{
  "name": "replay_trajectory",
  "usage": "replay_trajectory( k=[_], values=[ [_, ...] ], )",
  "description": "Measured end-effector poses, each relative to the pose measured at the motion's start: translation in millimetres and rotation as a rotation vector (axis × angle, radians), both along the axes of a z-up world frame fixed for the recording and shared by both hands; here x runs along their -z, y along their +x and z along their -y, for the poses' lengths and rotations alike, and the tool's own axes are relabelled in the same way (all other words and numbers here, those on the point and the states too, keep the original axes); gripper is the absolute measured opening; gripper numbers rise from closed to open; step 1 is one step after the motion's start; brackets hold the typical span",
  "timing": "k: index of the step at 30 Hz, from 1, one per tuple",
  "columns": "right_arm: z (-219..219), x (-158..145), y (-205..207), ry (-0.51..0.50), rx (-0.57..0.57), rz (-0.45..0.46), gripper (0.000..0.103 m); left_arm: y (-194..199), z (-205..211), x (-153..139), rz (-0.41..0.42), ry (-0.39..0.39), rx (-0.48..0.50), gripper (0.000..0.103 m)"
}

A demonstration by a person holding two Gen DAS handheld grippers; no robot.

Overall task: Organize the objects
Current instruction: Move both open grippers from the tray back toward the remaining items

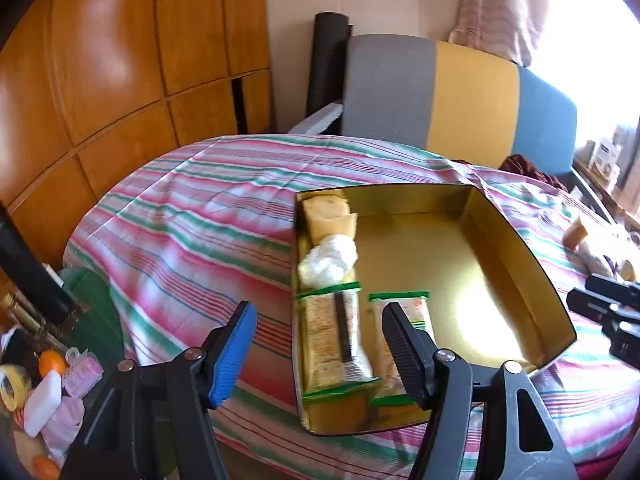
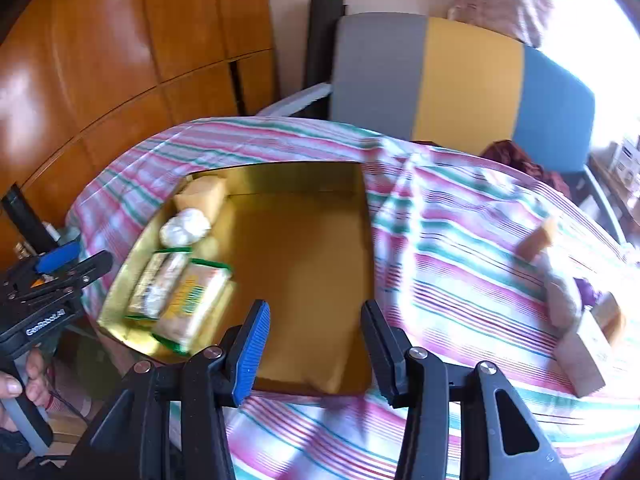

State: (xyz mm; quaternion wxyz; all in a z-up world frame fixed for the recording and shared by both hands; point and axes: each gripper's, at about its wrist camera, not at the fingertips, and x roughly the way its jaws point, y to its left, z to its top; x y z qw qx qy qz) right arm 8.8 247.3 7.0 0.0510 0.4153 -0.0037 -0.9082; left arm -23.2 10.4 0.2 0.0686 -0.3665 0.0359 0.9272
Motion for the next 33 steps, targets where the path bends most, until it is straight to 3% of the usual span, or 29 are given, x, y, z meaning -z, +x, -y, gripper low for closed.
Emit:
replay_trajectory(
  k=[7,10,15,19,22,27,33],
  values=[
    [-73,-5,12,0.052,0.133,0.001,0.048,3,-32,-6,-0.015,-0.016,0.084,0.071],
    [-118,-8,19,0.076,0.237,-0.003,0.048,4,-51,-10,-0.026,-0.022,0.138,0.071],
    [-212,-14,43,0.079,0.505,-0.043,0.048,8,-82,-15,-0.036,-0.029,0.221,0.071],
    [-280,-1,74,0.011,0.763,-0.075,0.048,11,-109,-17,-0.034,-0.04,0.281,0.071],
    [-320,17,98,-0.189,0.925,-0.048,0.048,12,-132,-18,-0.023,-0.046,0.333,0.071],
    [-341,28,113,-0.327,0.991,-0.038,0.048,14,-172,-19,0.017,-0.019,0.413,0.071],
    [-334,33,108,-0.355,0.96,-0.007,0.049,12,-225,-19,0.045,-0.016,0.501,0.071]
  ],
)
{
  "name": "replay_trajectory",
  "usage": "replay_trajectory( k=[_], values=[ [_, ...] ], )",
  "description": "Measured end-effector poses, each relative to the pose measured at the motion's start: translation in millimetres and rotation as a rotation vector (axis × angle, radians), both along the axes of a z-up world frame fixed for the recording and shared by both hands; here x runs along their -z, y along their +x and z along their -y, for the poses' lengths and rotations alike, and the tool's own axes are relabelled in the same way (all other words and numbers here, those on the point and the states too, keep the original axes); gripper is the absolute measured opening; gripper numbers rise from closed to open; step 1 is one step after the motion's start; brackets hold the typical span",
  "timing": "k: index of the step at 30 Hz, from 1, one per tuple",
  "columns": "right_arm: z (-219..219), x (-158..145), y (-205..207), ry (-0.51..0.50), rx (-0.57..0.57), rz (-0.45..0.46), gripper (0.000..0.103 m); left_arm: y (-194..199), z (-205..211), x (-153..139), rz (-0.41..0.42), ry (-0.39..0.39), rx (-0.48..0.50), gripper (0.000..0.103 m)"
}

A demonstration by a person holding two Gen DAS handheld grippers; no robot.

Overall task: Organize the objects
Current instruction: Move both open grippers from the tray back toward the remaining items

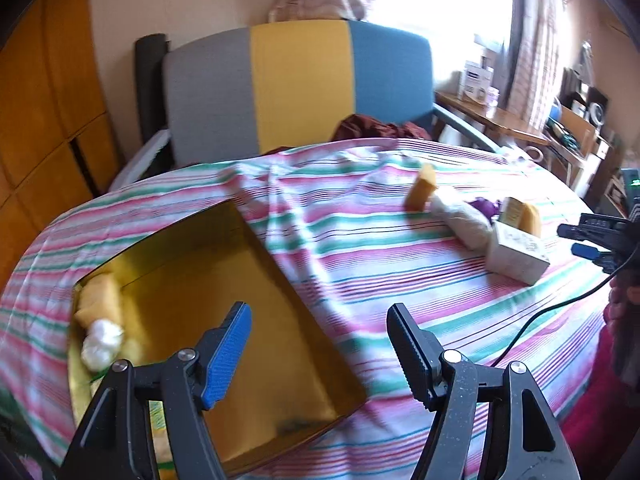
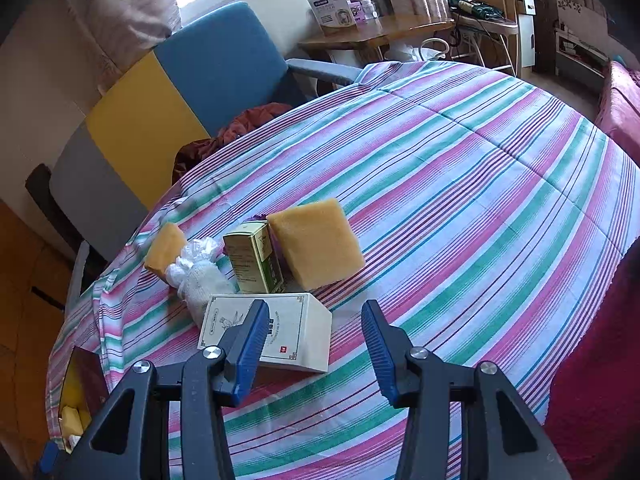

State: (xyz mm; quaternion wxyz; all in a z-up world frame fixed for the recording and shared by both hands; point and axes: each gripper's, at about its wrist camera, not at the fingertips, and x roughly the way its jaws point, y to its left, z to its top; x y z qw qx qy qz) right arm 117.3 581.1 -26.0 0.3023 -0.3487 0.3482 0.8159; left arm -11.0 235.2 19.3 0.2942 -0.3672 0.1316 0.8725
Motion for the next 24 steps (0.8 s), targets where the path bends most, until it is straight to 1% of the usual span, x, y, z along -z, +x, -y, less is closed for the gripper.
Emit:
replay_trajectory(
  k=[7,12,17,21,23,24],
  values=[
    [-6,3,4,-0.047,0.008,0.002,0.049,-17,-54,3,0.032,-0.016,0.059,0.071],
    [-3,5,0,-0.065,-0.022,0.009,0.049,-31,-93,4,0.023,-0.036,0.084,0.071],
    [0,4,-3,-0.078,-0.055,-0.004,0.049,-50,-136,6,-0.004,-0.064,0.12,0.071],
    [0,7,-6,-0.103,-0.08,-0.009,0.049,-70,-170,14,0.025,-0.062,0.136,0.071],
    [0,8,-7,-0.119,-0.089,-0.011,0.049,-81,-186,17,0.026,-0.051,0.135,0.073],
    [0,9,-7,-0.124,-0.093,-0.012,0.049,-85,-194,20,0.028,-0.049,0.136,0.077]
  ],
)
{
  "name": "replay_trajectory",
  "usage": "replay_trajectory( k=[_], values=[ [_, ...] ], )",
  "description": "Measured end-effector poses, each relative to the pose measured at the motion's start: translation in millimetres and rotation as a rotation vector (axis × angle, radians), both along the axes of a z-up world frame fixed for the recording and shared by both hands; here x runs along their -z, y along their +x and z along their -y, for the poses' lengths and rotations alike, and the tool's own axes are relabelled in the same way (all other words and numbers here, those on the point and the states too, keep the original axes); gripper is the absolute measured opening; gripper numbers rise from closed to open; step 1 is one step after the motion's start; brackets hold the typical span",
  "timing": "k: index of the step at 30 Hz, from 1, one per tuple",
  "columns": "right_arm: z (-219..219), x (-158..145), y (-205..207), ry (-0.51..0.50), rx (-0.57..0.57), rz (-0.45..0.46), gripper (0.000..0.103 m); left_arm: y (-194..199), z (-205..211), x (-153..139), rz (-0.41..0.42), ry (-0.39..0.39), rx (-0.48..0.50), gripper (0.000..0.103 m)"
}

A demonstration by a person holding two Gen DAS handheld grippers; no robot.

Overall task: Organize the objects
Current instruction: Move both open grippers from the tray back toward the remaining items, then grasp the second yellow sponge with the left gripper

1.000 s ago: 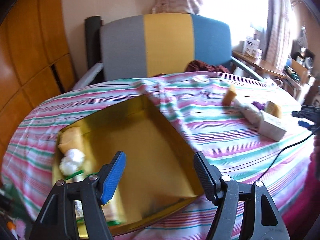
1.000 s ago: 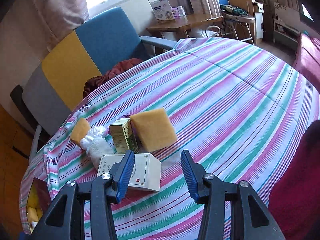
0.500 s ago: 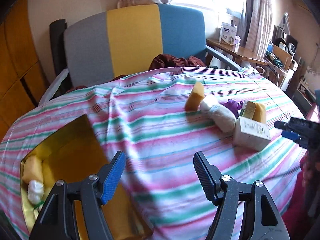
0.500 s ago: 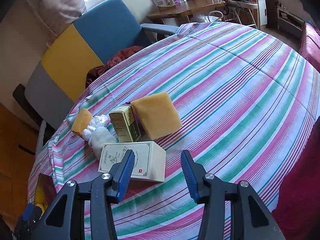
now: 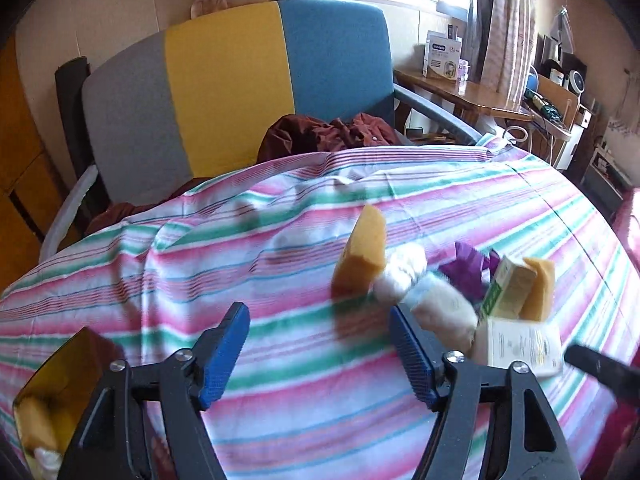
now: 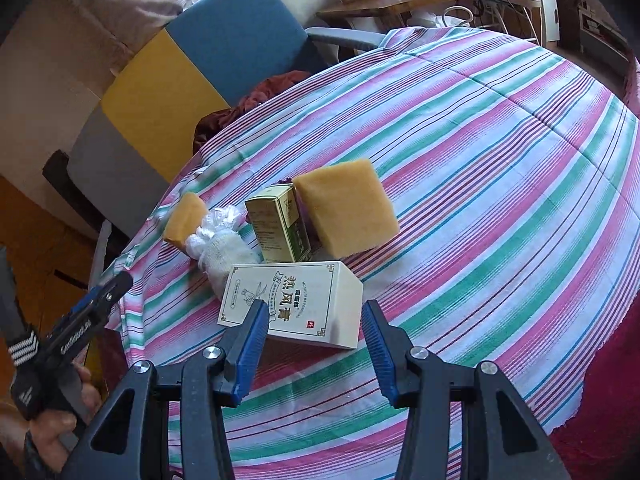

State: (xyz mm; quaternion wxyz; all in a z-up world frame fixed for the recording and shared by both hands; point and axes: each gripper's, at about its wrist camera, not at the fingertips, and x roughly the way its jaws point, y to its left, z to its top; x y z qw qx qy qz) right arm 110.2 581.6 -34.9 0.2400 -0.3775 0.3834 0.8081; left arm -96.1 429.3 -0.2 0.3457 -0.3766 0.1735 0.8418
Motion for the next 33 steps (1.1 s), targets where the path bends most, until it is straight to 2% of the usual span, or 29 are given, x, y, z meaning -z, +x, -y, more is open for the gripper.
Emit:
replay_trajectory(
  k=[9,12,13,14,15,17,22,24,28,33],
  values=[
    [0,5,-4,-0.035,-0.023,0.003,0.049,-32,-73,28,0.016,-0.021,0.041,0.077],
    [-1,7,-3,-0.042,-0.019,0.008,0.049,-48,-89,41,0.063,-0.03,0.025,0.077],
    [-2,9,-3,-0.047,-0.017,0.01,0.049,-52,-94,47,0.093,-0.042,0.029,0.068],
    [-3,10,-3,-0.051,-0.014,0.012,0.049,-56,-98,55,0.119,-0.074,0.035,0.055],
    [-3,10,-3,-0.052,-0.011,0.014,0.049,-59,-99,61,0.14,-0.098,0.04,0.033],
    [-5,11,-2,-0.053,-0.005,0.018,0.049,-59,-88,62,0.152,-0.057,0.033,0.032],
    [-7,11,-1,-0.048,0.01,0.02,0.049,-45,-49,59,0.188,-0.032,0.017,0.031],
    [-10,13,1,-0.063,0.026,0.015,0.049,-32,-28,57,0.209,-0.013,0.013,0.032],
    [-19,18,6,-0.088,0.071,0.006,0.049,4,7,46,0.183,-0.007,0.05,0.032],
    [-21,21,3,-0.127,0.066,-0.03,0.061,49,48,29,0.18,0.034,0.111,0.032]
  ],
)
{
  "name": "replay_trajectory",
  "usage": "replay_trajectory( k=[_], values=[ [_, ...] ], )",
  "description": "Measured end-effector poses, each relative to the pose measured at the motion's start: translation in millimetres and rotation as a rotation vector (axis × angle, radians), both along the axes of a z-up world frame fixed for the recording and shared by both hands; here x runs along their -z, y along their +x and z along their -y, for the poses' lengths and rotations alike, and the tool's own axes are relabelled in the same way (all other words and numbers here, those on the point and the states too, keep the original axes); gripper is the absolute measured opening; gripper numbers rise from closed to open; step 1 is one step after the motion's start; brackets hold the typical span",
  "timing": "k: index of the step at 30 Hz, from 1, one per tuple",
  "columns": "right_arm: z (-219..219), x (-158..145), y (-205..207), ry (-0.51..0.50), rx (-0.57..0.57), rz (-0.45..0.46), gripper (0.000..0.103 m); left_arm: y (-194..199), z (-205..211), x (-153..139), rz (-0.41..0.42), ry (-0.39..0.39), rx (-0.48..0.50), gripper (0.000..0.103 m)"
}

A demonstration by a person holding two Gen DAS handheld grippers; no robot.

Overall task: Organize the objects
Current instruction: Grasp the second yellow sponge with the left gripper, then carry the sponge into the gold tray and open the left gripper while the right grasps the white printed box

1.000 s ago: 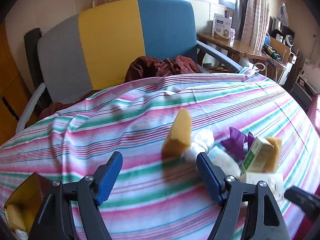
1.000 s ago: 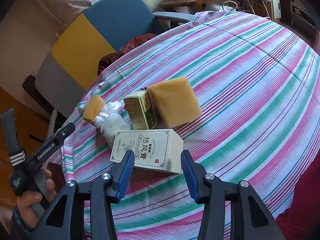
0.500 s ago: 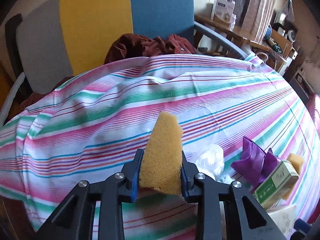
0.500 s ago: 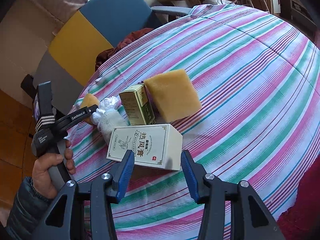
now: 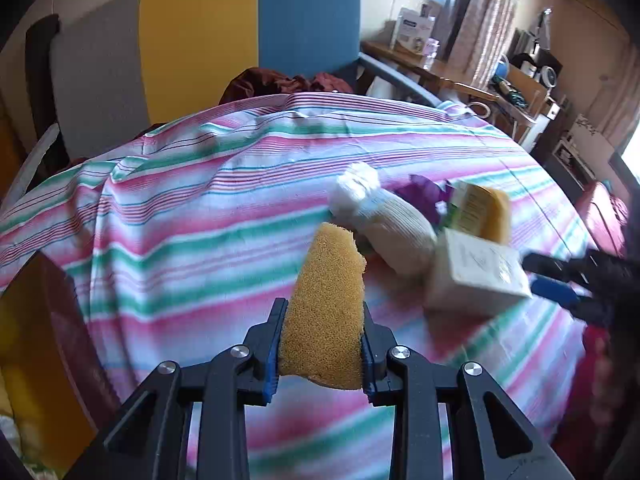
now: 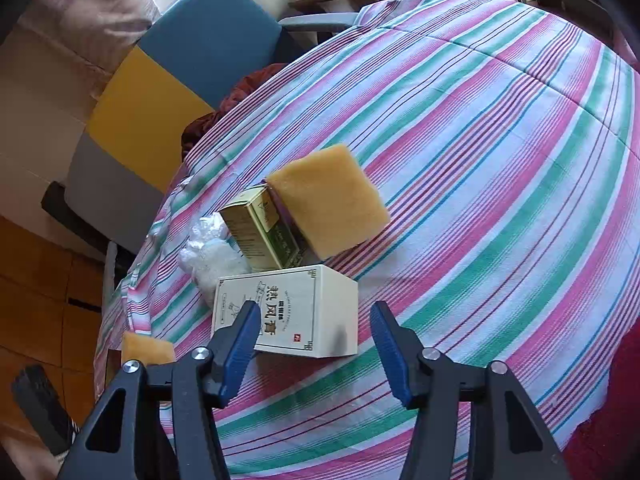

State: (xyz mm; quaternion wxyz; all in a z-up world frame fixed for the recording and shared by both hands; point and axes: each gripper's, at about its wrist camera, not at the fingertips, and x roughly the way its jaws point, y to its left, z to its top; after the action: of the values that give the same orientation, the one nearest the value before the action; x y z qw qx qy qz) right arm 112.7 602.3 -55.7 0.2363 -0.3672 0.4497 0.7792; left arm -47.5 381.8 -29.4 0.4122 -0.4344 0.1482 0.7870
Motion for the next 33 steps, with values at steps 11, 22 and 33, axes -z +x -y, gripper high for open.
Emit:
replay_trajectory(
  k=[11,22,33],
  values=[
    [54,10,-51,-0.119,-0.381,-0.034,0.068,34,88,-13,0.027,0.062,-0.049,0.032],
    [101,-21,-62,0.204,-0.47,0.038,0.057,41,178,-38,-0.045,0.122,-0.148,0.032],
    [127,7,-125,0.441,-0.603,0.197,0.052,24,244,-35,-0.018,0.147,-0.312,0.032]
  ],
)
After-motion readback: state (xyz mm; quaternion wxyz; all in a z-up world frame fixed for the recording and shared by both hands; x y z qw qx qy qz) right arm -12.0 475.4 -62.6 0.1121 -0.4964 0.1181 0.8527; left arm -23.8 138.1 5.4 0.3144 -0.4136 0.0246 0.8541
